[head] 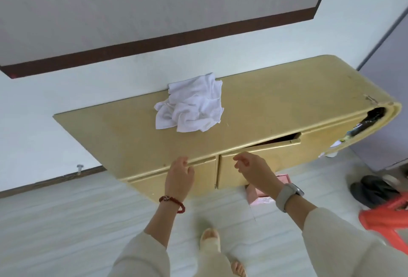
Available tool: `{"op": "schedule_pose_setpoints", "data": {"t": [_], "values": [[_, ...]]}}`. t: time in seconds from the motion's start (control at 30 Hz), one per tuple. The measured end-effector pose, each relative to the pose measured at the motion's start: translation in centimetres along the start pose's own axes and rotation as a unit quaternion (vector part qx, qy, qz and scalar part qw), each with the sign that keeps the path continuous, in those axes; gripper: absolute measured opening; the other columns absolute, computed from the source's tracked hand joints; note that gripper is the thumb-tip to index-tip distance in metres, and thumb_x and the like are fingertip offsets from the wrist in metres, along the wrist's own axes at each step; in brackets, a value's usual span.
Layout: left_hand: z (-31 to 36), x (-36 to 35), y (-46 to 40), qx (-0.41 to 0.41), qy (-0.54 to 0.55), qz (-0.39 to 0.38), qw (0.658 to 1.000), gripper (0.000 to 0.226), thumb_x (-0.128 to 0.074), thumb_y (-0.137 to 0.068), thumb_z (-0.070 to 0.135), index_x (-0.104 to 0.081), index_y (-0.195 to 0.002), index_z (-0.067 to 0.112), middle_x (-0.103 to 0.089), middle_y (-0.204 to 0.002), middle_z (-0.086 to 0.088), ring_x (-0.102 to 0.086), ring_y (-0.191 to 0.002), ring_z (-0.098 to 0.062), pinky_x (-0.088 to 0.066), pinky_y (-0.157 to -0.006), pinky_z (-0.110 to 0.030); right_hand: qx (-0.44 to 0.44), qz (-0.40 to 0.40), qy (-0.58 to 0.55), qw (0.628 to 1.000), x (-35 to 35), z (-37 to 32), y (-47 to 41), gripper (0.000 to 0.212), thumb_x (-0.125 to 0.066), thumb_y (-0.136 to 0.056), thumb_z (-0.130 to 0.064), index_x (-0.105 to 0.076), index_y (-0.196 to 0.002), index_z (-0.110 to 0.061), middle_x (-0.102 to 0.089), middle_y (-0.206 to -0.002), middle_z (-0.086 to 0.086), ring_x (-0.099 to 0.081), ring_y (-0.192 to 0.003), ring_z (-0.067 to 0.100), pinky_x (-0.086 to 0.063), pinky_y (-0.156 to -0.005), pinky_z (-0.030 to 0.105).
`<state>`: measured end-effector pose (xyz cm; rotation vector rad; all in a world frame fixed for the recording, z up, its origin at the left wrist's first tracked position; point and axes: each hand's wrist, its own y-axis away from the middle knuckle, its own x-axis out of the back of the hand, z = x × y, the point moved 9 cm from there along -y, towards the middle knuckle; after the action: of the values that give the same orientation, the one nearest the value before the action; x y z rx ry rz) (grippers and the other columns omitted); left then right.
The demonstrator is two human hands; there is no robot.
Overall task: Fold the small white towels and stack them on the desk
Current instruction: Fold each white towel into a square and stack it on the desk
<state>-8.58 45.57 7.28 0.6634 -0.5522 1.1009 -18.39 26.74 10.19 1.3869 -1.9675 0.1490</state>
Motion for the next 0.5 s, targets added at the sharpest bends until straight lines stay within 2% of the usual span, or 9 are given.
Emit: {"op": "schedule_pose_setpoints", "data": {"t": [0.17,0.27,0.3,0.4,0.43,0.5], "values": [[-1.5,-1.5,-8.8,0.053,-0.003,-0.005,0.999,0.051,-0.048,-0.083,0.002,-0.041,-0.133,0.010,-0.046,-0.129,-0.014,-0.042,-0.120,-0.025,-0.033,-0.097,-0.029,-0.013,-0.024,0.018,0.999,-0.3,0.6,-8.6,0.024,-0.046,-0.088,-0.007,-0.065,-0.103,-0.010,-0.068,-0.090,0.005,-0.056,-0.077,0.015,-0.039,-0.070,0.022],[-2.1,-2.0,-14.5,0.050,-0.002,-0.002,0.999,0.061,-0.051,-0.077,0.005,-0.036,-0.136,0.012,-0.046,-0.132,-0.009,-0.037,-0.125,-0.029,-0.036,-0.102,-0.041,-0.024,-0.029,0.029,0.999,-0.4,0.9,-13.3,0.024,-0.046,-0.088,-0.006,-0.065,-0.101,-0.012,-0.066,-0.083,0.000,-0.057,-0.077,0.016,-0.043,-0.072,0.025],[-2.4,-2.2,-16.1,0.056,0.015,0.002,0.998,0.063,-0.052,-0.076,0.007,-0.034,-0.136,0.014,-0.047,-0.132,-0.007,-0.040,-0.123,-0.030,-0.039,-0.100,-0.042,-0.026,-0.033,0.030,0.999,-0.4,0.8,-14.5,0.023,-0.046,-0.089,-0.006,-0.065,-0.101,-0.012,-0.064,-0.081,-0.002,-0.057,-0.077,0.016,-0.043,-0.074,0.026],[-3.1,-2.8,-19.0,0.111,0.089,-0.005,0.990,0.069,-0.058,-0.083,0.007,-0.023,-0.141,0.017,-0.048,-0.128,-0.005,-0.049,-0.114,-0.026,-0.042,-0.091,-0.033,-0.034,-0.050,0.025,0.998,-1.1,0.9,-17.5,0.023,-0.046,-0.089,-0.006,-0.065,-0.101,-0.011,-0.063,-0.079,-0.003,-0.059,-0.076,0.017,-0.044,-0.075,0.026],[-2.9,-2.8,-19.5,0.119,0.095,-0.003,0.988,0.063,-0.058,-0.084,0.007,-0.027,-0.139,0.016,-0.051,-0.122,-0.005,-0.052,-0.108,-0.024,-0.043,-0.086,-0.031,-0.036,-0.054,0.024,0.998,-1.4,0.9,-18.5,0.023,-0.046,-0.089,-0.006,-0.065,-0.102,-0.011,-0.064,-0.081,-0.002,-0.059,-0.077,0.017,-0.044,-0.075,0.025],[-2.1,-2.4,-20.4,0.114,0.086,0.005,0.990,0.044,-0.053,-0.086,0.004,-0.040,-0.127,0.013,-0.058,-0.098,-0.002,-0.056,-0.084,-0.020,-0.043,-0.069,-0.024,-0.036,-0.056,0.031,0.997,-1.9,0.8,-20.2,0.025,-0.047,-0.088,-0.005,-0.064,-0.105,-0.011,-0.068,-0.091,0.003,-0.060,-0.084,0.018,-0.044,-0.079,0.024]]}}
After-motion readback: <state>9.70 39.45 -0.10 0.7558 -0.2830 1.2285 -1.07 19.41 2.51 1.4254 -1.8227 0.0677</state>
